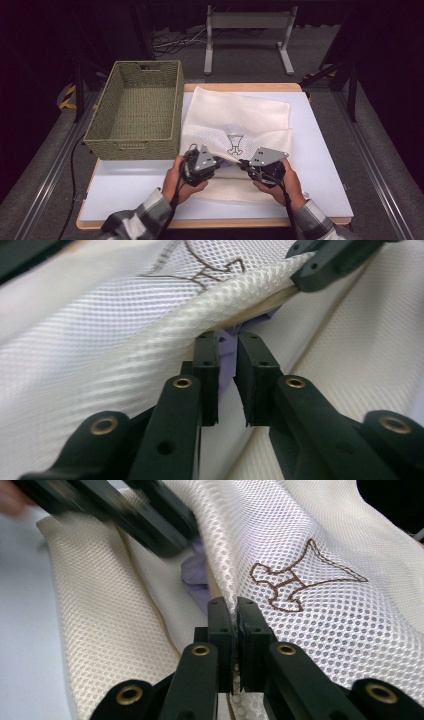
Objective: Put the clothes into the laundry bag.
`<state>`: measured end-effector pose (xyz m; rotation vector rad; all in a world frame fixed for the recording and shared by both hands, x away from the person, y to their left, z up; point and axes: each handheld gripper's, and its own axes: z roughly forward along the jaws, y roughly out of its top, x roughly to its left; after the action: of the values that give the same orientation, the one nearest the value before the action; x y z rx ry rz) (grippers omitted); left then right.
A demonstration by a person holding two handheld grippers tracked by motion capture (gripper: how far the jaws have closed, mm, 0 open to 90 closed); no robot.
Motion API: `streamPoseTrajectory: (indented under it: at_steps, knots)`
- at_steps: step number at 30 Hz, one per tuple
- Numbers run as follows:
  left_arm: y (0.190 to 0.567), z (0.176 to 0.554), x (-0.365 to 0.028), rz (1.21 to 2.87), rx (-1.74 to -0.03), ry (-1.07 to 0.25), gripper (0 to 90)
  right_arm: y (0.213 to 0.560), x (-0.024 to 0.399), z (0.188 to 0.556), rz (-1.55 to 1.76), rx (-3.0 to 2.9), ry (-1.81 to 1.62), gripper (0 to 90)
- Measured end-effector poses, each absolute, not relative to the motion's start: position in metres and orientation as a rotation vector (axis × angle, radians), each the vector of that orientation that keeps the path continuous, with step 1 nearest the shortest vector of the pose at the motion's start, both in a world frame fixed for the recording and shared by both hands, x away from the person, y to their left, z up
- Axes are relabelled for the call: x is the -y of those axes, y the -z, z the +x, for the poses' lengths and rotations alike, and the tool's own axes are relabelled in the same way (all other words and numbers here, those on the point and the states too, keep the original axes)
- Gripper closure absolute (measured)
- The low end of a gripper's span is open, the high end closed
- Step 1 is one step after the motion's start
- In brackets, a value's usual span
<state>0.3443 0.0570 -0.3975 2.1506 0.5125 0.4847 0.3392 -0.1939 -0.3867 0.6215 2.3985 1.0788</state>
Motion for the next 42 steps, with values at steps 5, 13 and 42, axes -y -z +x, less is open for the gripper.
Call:
streamPoseTrajectory:
  at_steps: [5, 13, 42]
  knots:
    - [0.393, 0.330, -0.107, 2.135, -0.570, -0.559, 71.8, 0.387, 0.196, 0.341, 0.630, -2.411, -1.073, 87.1]
    - [0.426, 0.333, -0.166, 2.214, -0.764, -0.474, 51.2, 0.386, 0.195, 0.341, 0.627, -2.428, -1.056, 86.9]
    - [0.443, 0.342, -0.149, 2.260, -0.709, -0.209, 83.0, 0.394, 0.206, 0.333, 0.604, -2.419, -1.068, 86.1]
